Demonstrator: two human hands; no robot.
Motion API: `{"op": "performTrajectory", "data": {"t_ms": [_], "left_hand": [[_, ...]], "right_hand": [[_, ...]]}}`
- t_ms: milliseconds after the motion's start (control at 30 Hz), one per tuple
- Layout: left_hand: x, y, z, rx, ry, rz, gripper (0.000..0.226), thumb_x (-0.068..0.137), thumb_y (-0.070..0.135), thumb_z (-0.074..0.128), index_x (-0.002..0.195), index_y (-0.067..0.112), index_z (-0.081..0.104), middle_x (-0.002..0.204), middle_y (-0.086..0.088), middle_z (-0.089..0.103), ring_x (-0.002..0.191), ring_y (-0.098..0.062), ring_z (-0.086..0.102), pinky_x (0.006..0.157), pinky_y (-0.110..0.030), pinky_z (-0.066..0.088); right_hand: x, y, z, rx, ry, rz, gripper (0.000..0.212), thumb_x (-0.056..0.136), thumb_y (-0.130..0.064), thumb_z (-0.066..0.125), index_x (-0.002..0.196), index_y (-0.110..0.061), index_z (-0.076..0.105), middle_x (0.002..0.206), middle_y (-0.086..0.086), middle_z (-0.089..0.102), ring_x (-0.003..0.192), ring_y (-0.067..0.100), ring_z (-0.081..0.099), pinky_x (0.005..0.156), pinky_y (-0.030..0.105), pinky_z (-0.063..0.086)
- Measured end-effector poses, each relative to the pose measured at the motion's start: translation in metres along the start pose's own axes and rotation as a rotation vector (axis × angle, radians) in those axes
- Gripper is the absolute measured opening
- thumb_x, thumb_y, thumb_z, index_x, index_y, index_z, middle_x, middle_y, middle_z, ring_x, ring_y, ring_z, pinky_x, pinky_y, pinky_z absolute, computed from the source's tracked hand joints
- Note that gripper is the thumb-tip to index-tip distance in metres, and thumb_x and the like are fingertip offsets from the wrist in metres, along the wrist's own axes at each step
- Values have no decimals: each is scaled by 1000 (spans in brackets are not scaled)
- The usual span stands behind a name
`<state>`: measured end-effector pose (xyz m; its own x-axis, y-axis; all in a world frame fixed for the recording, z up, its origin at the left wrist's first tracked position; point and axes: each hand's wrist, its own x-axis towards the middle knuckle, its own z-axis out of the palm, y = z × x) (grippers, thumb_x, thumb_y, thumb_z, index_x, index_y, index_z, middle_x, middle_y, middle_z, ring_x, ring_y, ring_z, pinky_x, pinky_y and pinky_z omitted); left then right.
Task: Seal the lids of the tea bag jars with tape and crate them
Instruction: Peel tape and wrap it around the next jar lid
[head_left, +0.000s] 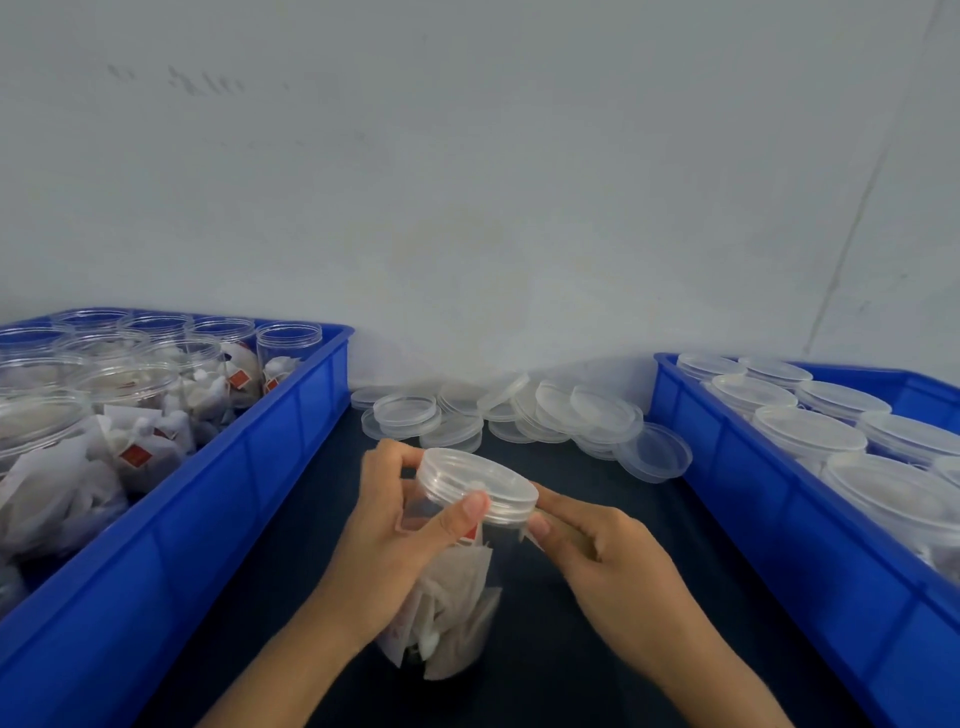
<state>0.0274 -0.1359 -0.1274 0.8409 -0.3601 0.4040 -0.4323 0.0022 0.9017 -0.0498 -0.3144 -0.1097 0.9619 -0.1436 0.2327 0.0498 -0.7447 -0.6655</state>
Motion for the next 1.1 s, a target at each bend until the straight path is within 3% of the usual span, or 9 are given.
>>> {"op": "performTrajectory", "data": {"t_ms": [133, 267, 367, 467, 600, 733, 867, 967, 1100], "left_hand": [[-6, 7, 3, 320, 99, 48, 48, 79, 71, 38, 114, 40, 50, 112, 27, 43, 99, 18, 52, 79, -10, 51], [-14, 6, 19, 430, 250, 89, 62, 84, 70, 20, 141, 45, 18, 117, 28, 43, 103, 17, 49, 77, -3, 40], [-13, 5, 22, 397, 250, 8, 91, 62, 94, 35, 141, 48, 27, 117, 35, 43, 107, 6, 50, 87, -14, 39], [-7, 3, 19, 326, 290, -94, 71, 38, 86, 61, 100, 59, 38, 95, 38, 46, 89, 15, 48, 71, -8, 33], [-3, 0, 13, 302, 266, -76, 64, 40, 91, 63, 96, 73, 36, 95, 44, 54, 92, 20, 52, 70, -10, 37], [0, -1, 10, 260, 267, -61, 66, 37, 89, 61, 97, 69, 41, 96, 43, 57, 91, 26, 50, 68, -10, 40], [4, -7, 2, 159, 301, -104, 81, 35, 89, 65, 101, 44, 54, 95, 25, 66, 90, 7, 62, 76, -22, 52], [4, -6, -1, 153, 279, -94, 87, 30, 92, 65, 101, 42, 55, 97, 32, 63, 88, 9, 62, 76, -24, 52], [5, -6, 0, 132, 263, -113, 88, 27, 89, 68, 100, 40, 57, 95, 32, 64, 87, 8, 63, 76, -22, 50]], "right_hand": [[-2, -3, 6, -46, 46, -11, 37, 96, -51, 41, 133, -58, 44, 81, -32, 66, 75, -10, 59, 71, 15, 48], [-7, -11, 14, -88, 83, -1, 42, 95, -55, 36, 137, -54, 39, 68, -23, 64, 64, 1, 60, 69, 20, 51], [-12, -18, 19, -125, 86, -9, 45, 97, -54, 32, 141, -50, 34, 56, -13, 52, 55, 2, 50, 62, 18, 43], [-15, -21, 22, -151, 74, -29, 48, 98, -50, 29, 146, -48, 27, 65, -16, 44, 67, 2, 50, 64, 18, 43], [-14, -22, 20, -103, 35, -55, 48, 101, -40, 35, 148, -42, 27, 68, -15, 49, 63, 0, 49, 65, 17, 41], [-12, -23, 9, -136, -14, -44, 52, 94, -61, 28, 145, -48, 27, 110, -15, 65, 100, 4, 61, 90, 27, 48], [-10, -22, -7, -216, -93, 19, 76, 61, -88, 11, 109, -43, 51, 87, -14, 64, 77, 1, 58, 72, 22, 46], [-7, -19, -11, -225, -55, 25, 71, 61, -85, 12, 74, -27, 51, 58, -6, 51, 50, 4, 46, 52, 20, 38], [-6, -11, -10, -224, 38, -2, 72, 68, -85, 23, 61, -18, 49, 49, -6, 42, 45, 6, 39, 48, 21, 33]]}}
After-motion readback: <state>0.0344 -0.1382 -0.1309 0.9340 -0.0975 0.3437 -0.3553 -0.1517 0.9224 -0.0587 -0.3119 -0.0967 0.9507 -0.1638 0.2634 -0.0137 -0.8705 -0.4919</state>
